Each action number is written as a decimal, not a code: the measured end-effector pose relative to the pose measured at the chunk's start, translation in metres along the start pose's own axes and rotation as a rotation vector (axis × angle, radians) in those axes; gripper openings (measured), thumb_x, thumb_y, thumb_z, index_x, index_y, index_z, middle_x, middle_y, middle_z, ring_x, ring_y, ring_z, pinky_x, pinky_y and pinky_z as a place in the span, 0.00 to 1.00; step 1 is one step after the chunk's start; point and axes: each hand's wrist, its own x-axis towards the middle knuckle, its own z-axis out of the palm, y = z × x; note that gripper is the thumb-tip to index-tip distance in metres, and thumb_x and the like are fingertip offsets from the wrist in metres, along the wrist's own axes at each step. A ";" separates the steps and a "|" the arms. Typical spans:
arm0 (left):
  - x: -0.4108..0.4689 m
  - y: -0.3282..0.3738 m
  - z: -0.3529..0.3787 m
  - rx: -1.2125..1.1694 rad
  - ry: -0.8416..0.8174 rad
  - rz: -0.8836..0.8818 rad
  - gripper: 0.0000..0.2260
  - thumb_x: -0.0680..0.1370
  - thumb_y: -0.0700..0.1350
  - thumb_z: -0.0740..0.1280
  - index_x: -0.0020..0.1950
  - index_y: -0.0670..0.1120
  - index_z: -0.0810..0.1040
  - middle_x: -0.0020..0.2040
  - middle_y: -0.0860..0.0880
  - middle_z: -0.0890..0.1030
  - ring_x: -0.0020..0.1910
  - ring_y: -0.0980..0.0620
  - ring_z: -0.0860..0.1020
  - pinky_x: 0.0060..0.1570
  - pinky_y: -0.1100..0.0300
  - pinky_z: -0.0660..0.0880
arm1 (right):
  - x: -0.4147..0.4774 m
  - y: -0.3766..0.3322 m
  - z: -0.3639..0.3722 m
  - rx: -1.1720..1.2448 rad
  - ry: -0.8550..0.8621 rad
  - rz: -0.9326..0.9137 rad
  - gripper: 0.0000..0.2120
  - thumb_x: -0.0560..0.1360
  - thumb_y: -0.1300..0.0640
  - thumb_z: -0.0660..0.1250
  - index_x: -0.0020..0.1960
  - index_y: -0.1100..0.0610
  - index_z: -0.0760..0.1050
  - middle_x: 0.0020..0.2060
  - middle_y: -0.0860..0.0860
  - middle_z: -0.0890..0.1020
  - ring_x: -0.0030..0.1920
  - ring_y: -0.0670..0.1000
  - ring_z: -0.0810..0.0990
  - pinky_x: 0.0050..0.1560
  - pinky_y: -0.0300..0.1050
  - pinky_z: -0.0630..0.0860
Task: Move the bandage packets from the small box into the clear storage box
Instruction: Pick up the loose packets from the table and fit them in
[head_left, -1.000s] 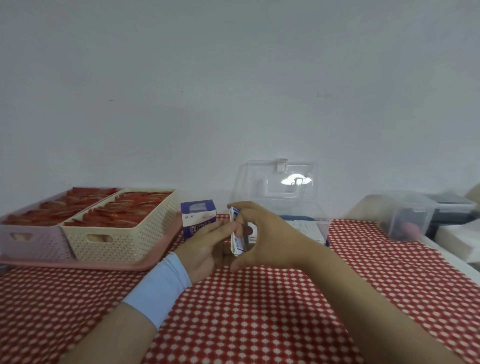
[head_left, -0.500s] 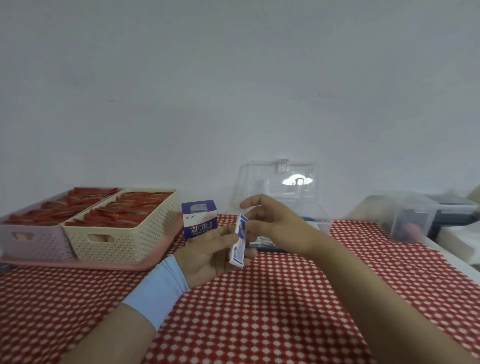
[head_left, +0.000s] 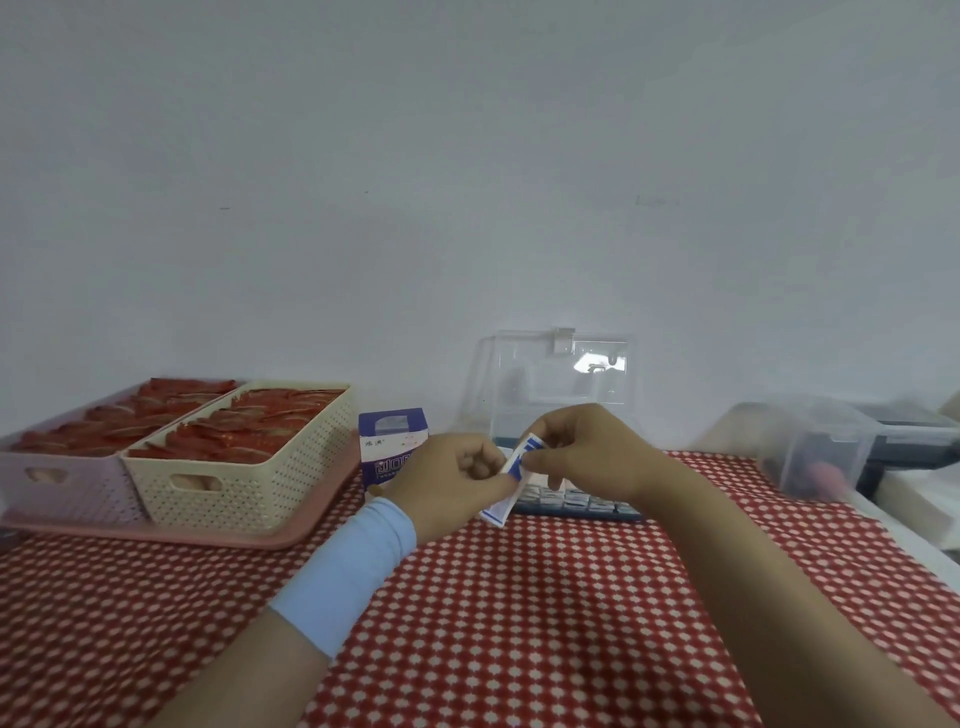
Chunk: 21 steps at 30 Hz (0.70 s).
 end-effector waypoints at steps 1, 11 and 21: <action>0.005 0.004 0.004 0.003 0.015 0.007 0.04 0.72 0.47 0.76 0.40 0.50 0.83 0.35 0.54 0.83 0.37 0.57 0.80 0.48 0.53 0.80 | 0.001 0.000 -0.006 -0.021 0.011 0.007 0.02 0.74 0.59 0.73 0.43 0.56 0.84 0.32 0.50 0.83 0.29 0.42 0.77 0.29 0.33 0.71; 0.095 0.047 0.055 0.019 0.015 0.093 0.07 0.74 0.51 0.74 0.45 0.48 0.81 0.38 0.51 0.82 0.36 0.54 0.78 0.41 0.59 0.77 | 0.038 0.022 -0.107 -0.213 0.089 0.102 0.03 0.73 0.56 0.75 0.40 0.53 0.86 0.25 0.52 0.79 0.23 0.44 0.69 0.27 0.35 0.65; 0.129 0.029 0.075 0.521 -0.575 0.052 0.18 0.77 0.57 0.63 0.62 0.52 0.81 0.60 0.51 0.80 0.58 0.49 0.77 0.63 0.49 0.73 | 0.087 0.096 -0.114 -0.532 -0.141 0.242 0.04 0.74 0.58 0.73 0.47 0.58 0.85 0.41 0.59 0.86 0.29 0.50 0.77 0.35 0.42 0.74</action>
